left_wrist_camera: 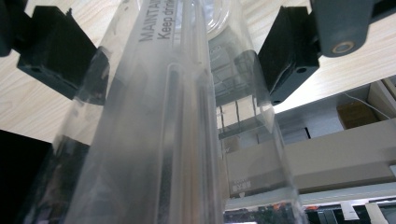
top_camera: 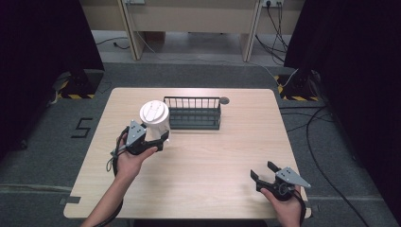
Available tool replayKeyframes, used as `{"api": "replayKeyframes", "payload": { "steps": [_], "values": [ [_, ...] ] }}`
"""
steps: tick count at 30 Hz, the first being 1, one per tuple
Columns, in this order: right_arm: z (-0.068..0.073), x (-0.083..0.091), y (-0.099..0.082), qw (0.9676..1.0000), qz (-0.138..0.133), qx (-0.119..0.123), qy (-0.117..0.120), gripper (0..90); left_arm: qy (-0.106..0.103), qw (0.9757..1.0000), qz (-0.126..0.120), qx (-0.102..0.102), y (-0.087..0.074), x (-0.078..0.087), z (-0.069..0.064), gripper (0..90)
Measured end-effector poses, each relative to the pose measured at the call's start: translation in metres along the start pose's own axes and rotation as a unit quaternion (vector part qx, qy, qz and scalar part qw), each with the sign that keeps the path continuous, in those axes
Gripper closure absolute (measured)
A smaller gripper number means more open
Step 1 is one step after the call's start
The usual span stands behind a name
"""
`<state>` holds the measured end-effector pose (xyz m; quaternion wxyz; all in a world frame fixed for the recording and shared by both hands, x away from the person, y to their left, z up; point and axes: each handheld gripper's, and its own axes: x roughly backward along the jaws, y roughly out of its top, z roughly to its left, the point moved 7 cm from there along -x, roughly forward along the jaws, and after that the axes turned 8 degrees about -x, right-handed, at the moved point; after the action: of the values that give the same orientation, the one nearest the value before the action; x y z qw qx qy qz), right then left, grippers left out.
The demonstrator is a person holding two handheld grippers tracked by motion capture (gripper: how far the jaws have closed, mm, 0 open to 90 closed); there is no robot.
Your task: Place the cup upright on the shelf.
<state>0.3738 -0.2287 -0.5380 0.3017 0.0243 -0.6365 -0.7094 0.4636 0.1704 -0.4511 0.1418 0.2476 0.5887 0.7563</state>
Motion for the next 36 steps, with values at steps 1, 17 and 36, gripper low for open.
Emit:
{"api": "replayKeyframes", "payload": {
  "steps": [1, 17, 36],
  "values": [
    [0.000, 0.000, 0.000, 1.0000, 0.000, 0.000, 0.000, 20.3, 0.000, 1.0000, 0.000, -0.001, 0.001, -0.001, 0.000, 17.8],
    [0.000, 0.000, 0.000, 1.0000, 0.001, -0.003, 0.002, 20.4, -0.004, 1.0000, 0.002, -0.004, 0.009, -0.014, -0.002, 17.8],
    [-0.001, 0.000, 0.000, 1.0000, 0.002, -0.002, 0.001, 20.7, -0.007, 1.0000, -0.001, -0.006, 0.020, -0.028, 0.000, 17.8]
  ]
}}
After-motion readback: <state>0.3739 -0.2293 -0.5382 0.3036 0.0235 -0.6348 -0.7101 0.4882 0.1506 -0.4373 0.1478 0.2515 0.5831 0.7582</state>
